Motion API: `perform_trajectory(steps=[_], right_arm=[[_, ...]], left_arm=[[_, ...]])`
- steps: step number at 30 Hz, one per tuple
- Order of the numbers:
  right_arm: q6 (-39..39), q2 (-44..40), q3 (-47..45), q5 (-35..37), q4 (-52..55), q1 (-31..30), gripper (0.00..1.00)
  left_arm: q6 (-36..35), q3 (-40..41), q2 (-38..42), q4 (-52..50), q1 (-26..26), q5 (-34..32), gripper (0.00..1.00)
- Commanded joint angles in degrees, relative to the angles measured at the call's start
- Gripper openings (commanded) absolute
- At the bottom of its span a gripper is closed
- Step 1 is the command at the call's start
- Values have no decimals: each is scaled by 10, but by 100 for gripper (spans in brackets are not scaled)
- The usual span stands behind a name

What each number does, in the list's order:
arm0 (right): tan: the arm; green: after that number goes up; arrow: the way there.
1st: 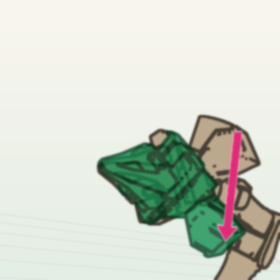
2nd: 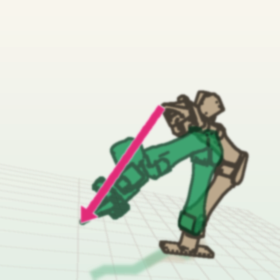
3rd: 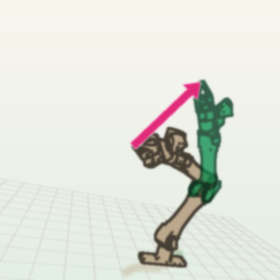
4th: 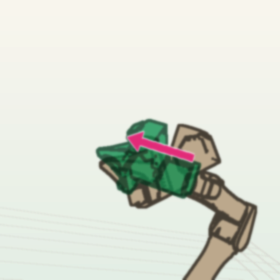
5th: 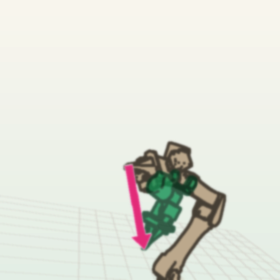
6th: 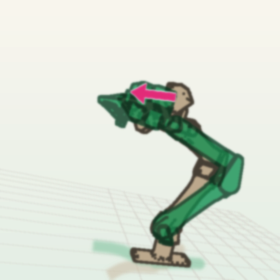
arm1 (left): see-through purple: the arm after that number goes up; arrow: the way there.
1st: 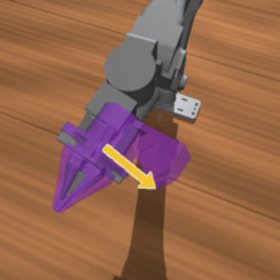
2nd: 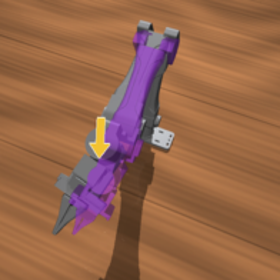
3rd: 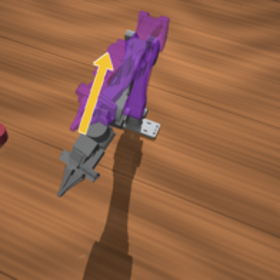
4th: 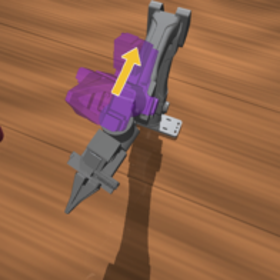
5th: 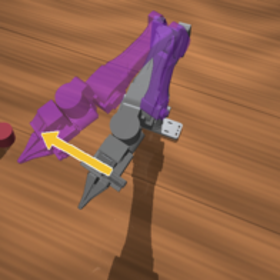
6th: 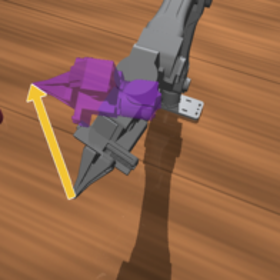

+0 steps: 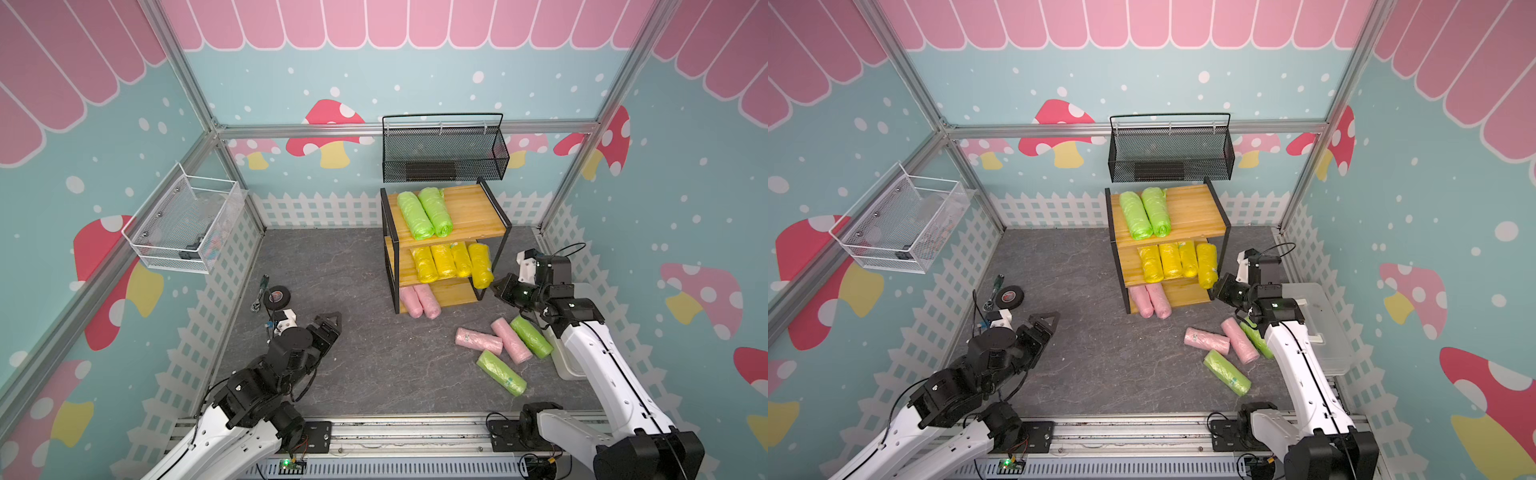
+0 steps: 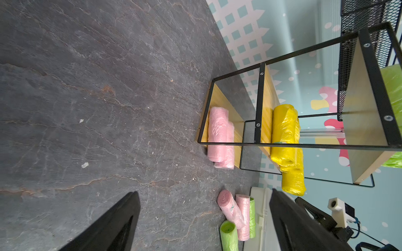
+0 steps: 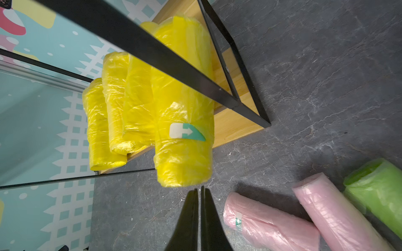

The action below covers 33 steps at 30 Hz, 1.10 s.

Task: Sort the rolls of trash bags by color and place them on the shelf
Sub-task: Place the roll of trash bags on the shelf.

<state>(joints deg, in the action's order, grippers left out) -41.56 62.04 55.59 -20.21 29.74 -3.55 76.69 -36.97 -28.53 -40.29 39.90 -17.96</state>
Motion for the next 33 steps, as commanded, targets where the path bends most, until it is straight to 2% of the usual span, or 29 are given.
perform_trajectory(steps=[1,33], right_arm=[[-17,4,8,-19,-22,5,8],[-34,104,23,-23,-109,37,14]], left_arm=[[-7,6,5,-11,2,0,95],[-12,0,-20,-10,2,-19,95]])
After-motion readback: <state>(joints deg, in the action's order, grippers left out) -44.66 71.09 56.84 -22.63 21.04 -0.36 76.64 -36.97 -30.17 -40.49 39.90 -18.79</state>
